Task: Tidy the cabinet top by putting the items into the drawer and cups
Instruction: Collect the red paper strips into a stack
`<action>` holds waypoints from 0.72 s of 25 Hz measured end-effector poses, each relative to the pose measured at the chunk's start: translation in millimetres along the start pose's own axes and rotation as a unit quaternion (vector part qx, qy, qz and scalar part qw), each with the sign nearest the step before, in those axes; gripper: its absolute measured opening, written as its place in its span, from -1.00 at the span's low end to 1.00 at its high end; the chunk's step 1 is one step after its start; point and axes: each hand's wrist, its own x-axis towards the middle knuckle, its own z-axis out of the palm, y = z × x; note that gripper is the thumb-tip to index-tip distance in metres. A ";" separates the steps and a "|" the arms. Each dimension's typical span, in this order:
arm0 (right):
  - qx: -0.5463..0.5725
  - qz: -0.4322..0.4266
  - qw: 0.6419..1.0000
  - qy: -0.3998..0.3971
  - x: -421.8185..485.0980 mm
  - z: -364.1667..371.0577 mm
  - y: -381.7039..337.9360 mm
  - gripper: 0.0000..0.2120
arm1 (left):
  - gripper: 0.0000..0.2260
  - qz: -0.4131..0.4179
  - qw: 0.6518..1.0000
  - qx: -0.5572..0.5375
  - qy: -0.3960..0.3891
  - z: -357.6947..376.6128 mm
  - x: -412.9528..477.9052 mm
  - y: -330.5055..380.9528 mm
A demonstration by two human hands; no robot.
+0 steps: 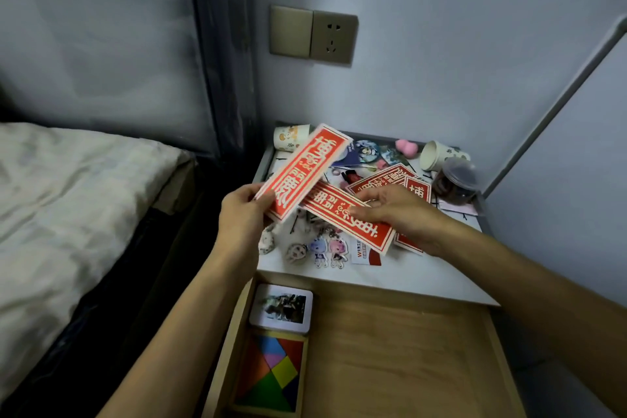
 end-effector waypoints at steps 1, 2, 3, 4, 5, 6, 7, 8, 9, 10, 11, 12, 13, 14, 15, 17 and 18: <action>-0.001 -0.001 1.000 0.000 0.2 -0.7 -3.8 -0.76 | -0.89 0.008 0.999 0.026 -0.022 -1.5 -1.8 0.9; 0.001 0.000 1.000 0.004 0.6 -1.6 -6.5 -0.75 | -0.90 0.017 0.998 0.057 -0.037 -2.9 -3.0 1.4; 0.010 0.006 1.000 0.004 1.2 -3.2 -7.6 -0.72 | -0.91 0.024 0.995 0.084 -0.049 -4.9 -3.0 1.2; 0.028 0.016 0.999 0.002 2.6 -5.1 -6.9 -0.68 | -0.92 0.027 0.992 0.106 -0.060 -7.0 -2.9 1.2; 0.048 0.030 0.998 0.000 3.7 -6.8 -5.4 -0.63 | -0.92 0.027 0.989 0.123 -0.073 -9.7 -2.6 1.2; 0.067 0.046 0.997 0.000 5.3 -8.2 -2.9 -0.57 | -0.92 0.024 0.987 0.135 -0.088 -12.9 -2.2 1.5; 0.084 0.061 0.995 0.004 6.9 -10.1 0.0 -0.52 | -0.92 0.018 0.984 0.144 -0.107 -16.5 -2.0 2.5; 0.099 0.076 0.992 0.008 8.0 -12.2 2.6 -0.48 | -0.92 0.008 0.980 0.153 -0.128 -20.6 -1.9 3.9; 0.109 0.086 0.990 0.008 8.2 -14.9 4.7 -0.47 | -0.91 -0.004 0.976 0.160 -0.147 -24.6 -1.7 5.6; 0.110 0.092 0.990 0.002 7.5 -18.0 6.1 -0.50 | -0.90 -0.013 0.971 0.174 -0.162 -27.6 -1.4 7.4; 0.103 0.097 0.990 -0.009 5.5 -20.3 6.7 -0.55 | -0.88 -0.014 0.965 0.195 -0.173 -29.2 -1.8 9.2; 0.092 0.101 0.990 -0.025 3.0 -21.9 6.6 -0.59 | -0.82 -0.006 0.957 0.231 -0.176 -29.5 -2.6 10.2; 0.077 0.105 0.991 -0.044 0.8 -22.9 6.6 -0.62 | -0.72 0.015 0.943 0.283 -0.174 -28.4 -4.9 11.0; 0.060 0.106 0.990 -0.066 -0.6 -23.6 7.3 -0.63 | -0.58 0.043 0.923 0.341 -0.173 -25.8 -8.0 11.3; 0.037 0.106 0.990 -0.088 -1.6 -23.2 7.6 -0.64 | -0.44 0.070 0.900 0.387 -0.188 -21.1 -12.3 12.8; -0.012 0.110 0.985 -0.135 -2.9 -18.2 5.4 -0.72 | -0.38 0.075 0.866 0.410 -0.278 -9.7 -22.2 16.2; -0.031 0.110 0.982 -0.153 -3.5 -15.1 3.4 -0.76 | -0.47 0.054 0.853 0.400 -0.332 -4.2 -25.6 16.7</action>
